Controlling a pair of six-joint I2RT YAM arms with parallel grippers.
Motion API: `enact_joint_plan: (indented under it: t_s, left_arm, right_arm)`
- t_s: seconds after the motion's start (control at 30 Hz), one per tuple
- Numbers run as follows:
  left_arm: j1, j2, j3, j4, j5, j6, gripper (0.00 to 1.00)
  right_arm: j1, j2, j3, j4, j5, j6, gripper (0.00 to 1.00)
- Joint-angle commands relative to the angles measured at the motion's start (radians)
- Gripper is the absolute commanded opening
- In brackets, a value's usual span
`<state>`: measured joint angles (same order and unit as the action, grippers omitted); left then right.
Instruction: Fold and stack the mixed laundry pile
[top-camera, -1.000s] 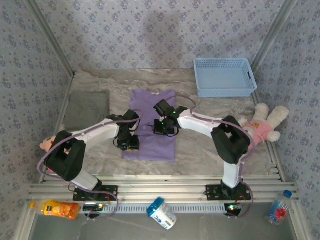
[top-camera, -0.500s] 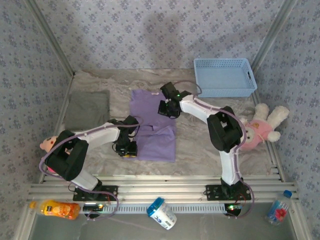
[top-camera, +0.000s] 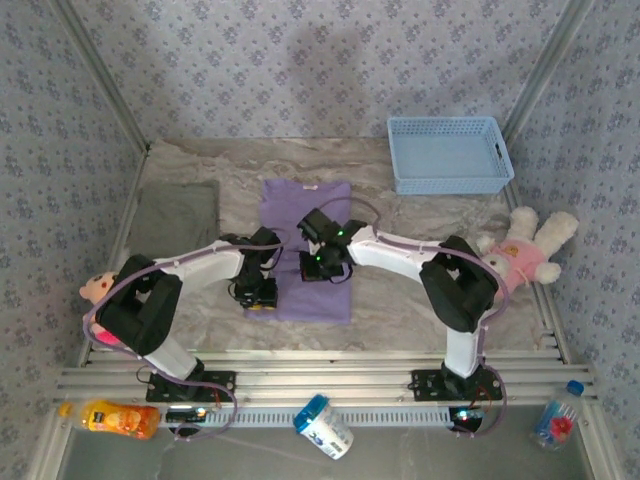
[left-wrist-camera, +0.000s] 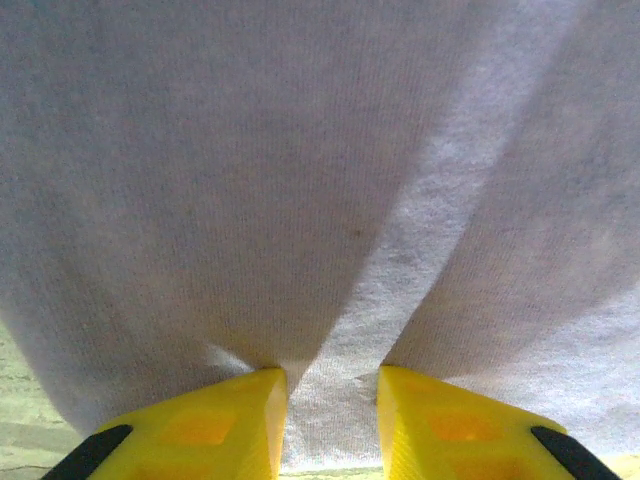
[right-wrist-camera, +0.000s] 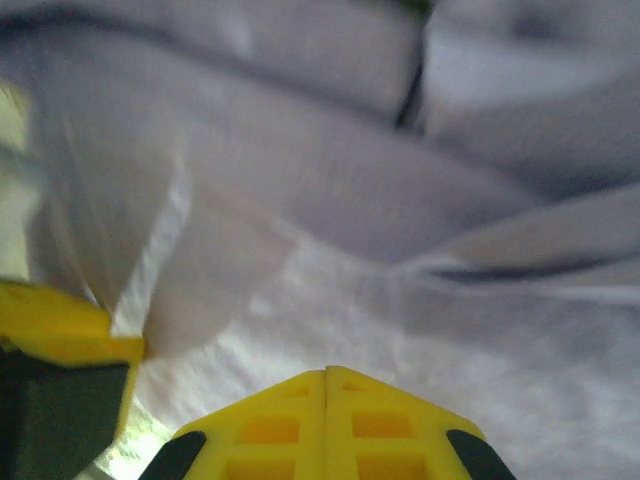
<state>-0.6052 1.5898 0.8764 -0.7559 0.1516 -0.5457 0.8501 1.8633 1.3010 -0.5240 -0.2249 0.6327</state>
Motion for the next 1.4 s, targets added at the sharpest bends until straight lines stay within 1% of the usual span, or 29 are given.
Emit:
enact_joint_plan:
  t_s: [0.0, 0.07, 0.37, 0.5, 0.6, 0.7, 0.8, 0.87, 0.97, 1.03, 1.2, 1.37]
  left_arm:
    - [-0.007, 0.01, -0.001, -0.004, 0.002, 0.013, 0.31]
    - [-0.007, 0.007, -0.021, 0.0, 0.008, 0.012, 0.31]
    - [-0.008, -0.002, -0.102, 0.033, 0.01, 0.0, 0.31]
    - [-0.01, -0.002, -0.095, 0.031, 0.017, 0.0, 0.31]
    - [-0.008, -0.007, -0.07, 0.018, 0.023, 0.001, 0.31]
    - [-0.009, -0.023, -0.011, -0.018, 0.02, 0.005, 0.31]
    - [-0.01, -0.05, 0.065, -0.056, 0.016, 0.01, 0.32]
    - [-0.007, -0.067, 0.109, -0.076, 0.003, 0.013, 0.33]
    - [-0.008, -0.083, 0.13, -0.067, -0.001, 0.019, 0.35]
    - [-0.008, -0.069, 0.12, -0.055, -0.001, 0.025, 0.36]
    - [-0.008, -0.005, 0.056, -0.035, -0.02, 0.045, 0.35]
    - [-0.008, 0.045, 0.012, 0.0, -0.033, 0.057, 0.35]
  right_arm:
    - [0.003, 0.038, 0.002, 0.028, -0.02, 0.016, 0.05]
    - [-0.002, 0.076, 0.028, 0.035, -0.023, 0.029, 0.05]
    - [-0.118, 0.23, 0.201, 0.03, 0.115, 0.059, 0.04]
    - [-0.162, 0.185, 0.192, 0.078, 0.159, 0.056, 0.05]
    - [-0.181, 0.155, 0.19, 0.057, 0.16, 0.048, 0.05]
    - [-0.174, 0.108, 0.158, 0.041, 0.16, 0.034, 0.05]
    - [-0.133, 0.032, 0.096, 0.023, 0.16, 0.027, 0.06]
    - [-0.101, -0.008, 0.052, 0.011, 0.132, 0.021, 0.06]
    - [-0.069, -0.037, -0.01, -0.014, 0.1, 0.019, 0.07]
    - [-0.067, -0.045, -0.053, -0.023, 0.09, 0.032, 0.08]
    - [-0.124, -0.042, -0.143, 0.047, 0.099, 0.079, 0.11]
    - [-0.23, 0.016, -0.123, 0.085, 0.111, 0.068, 0.14]
